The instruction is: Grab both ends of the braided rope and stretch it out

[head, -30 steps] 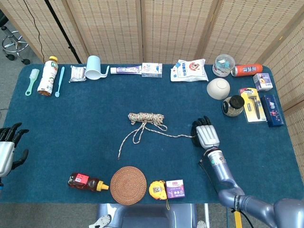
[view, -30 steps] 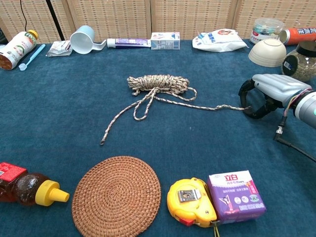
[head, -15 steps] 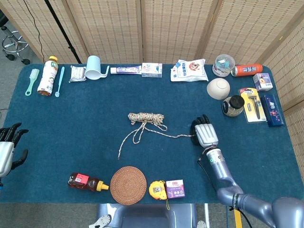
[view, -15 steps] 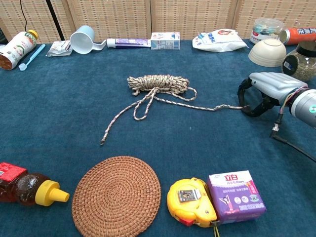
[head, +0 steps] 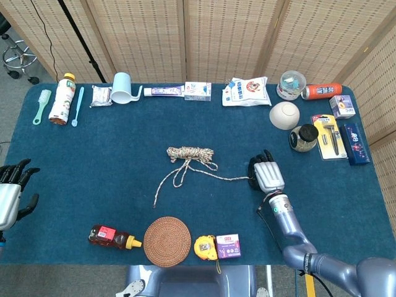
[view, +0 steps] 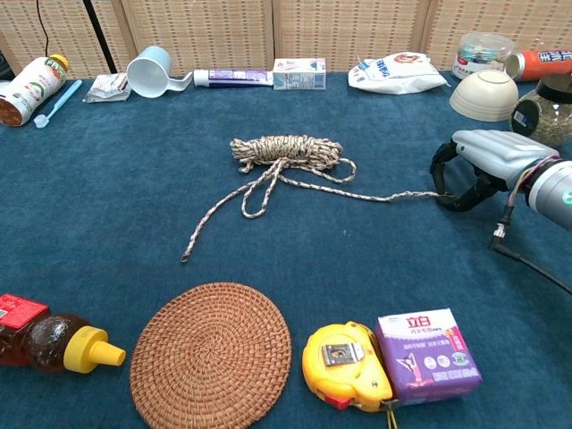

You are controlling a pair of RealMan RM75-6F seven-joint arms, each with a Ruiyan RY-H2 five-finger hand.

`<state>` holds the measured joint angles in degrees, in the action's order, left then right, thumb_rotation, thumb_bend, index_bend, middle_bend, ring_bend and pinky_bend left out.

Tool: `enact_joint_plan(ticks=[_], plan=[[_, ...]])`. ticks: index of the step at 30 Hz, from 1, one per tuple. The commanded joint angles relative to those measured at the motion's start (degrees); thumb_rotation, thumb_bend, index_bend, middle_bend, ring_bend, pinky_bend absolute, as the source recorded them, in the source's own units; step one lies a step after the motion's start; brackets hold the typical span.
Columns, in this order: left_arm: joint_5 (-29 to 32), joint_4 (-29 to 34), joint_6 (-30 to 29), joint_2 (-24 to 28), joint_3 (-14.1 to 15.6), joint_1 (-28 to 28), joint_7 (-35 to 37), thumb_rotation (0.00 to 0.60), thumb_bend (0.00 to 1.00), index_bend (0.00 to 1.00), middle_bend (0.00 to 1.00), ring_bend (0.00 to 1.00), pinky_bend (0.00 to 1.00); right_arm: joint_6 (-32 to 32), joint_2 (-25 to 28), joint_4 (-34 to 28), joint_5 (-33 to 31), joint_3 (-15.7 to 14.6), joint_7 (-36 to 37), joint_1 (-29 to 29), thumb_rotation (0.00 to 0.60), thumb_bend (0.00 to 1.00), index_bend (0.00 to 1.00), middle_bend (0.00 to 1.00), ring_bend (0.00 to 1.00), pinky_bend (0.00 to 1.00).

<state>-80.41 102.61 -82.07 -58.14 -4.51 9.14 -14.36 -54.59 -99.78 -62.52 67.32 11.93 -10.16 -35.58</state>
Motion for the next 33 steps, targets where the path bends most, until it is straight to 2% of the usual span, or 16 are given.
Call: enact_joint_plan(ticks=[1, 13, 18, 22, 26, 33], plan=[[-0.04, -0.07, 0.16, -0.07, 0.05, 0.08, -0.03, 0.600, 0.36, 0.25, 0.15, 0.16, 0.13, -0.64, 0.66, -0.96, 0.19, -0.01, -0.03, 0.32, 0.600, 0.51, 0.62, 0.35, 0.19, 0.00], [-4.44, -1.09, 4.41, -0.26, 0.96, 3.56, -2.16, 0.600, 0.36, 0.25, 0.15, 0.17, 0.13, -4.32, 4.37, -8.08, 1.76, -0.10, -0.86, 1.71, 0.600, 0.51, 0.62, 0.35, 0.19, 0.00], [-9.11, -3.47, 10.91, -0.95, 1.20, 9.08, -2.79, 0.600, 0.36, 0.26, 0.15, 0.17, 0.13, -5.83, 5.74, -11.75, 2.16, -0.50, -2.03, 2.46, 0.600, 0.51, 0.62, 0.35, 0.19, 0.00], [-12.83, -6.56, 15.31, -2.66, 1.67, 13.21, 0.55, 0.600, 0.36, 0.27, 0.15, 0.17, 0.12, -6.55, 6.25, -13.28, 1.90, -0.60, -2.71, 2.91, 0.600, 0.51, 0.62, 0.35, 0.19, 0.00], [-18.00, -12.65, 18.39, -6.33, 2.68, 17.68, 6.33, 0.600, 0.36, 0.28, 0.13, 0.17, 0.12, -7.03, 6.80, -14.34, 1.66, -0.73, -3.28, 3.28, 0.600, 0.51, 0.62, 0.35, 0.19, 0.00], [-23.78, -19.27, 22.47, -11.04, 4.80, 24.18, 13.32, 0.600, 0.37, 0.33, 0.01, 0.03, 0.08, -7.18, 7.18, -14.93, 0.94, -0.75, -4.12, 3.49, 0.600, 0.51, 0.62, 0.35, 0.19, 0.00]])
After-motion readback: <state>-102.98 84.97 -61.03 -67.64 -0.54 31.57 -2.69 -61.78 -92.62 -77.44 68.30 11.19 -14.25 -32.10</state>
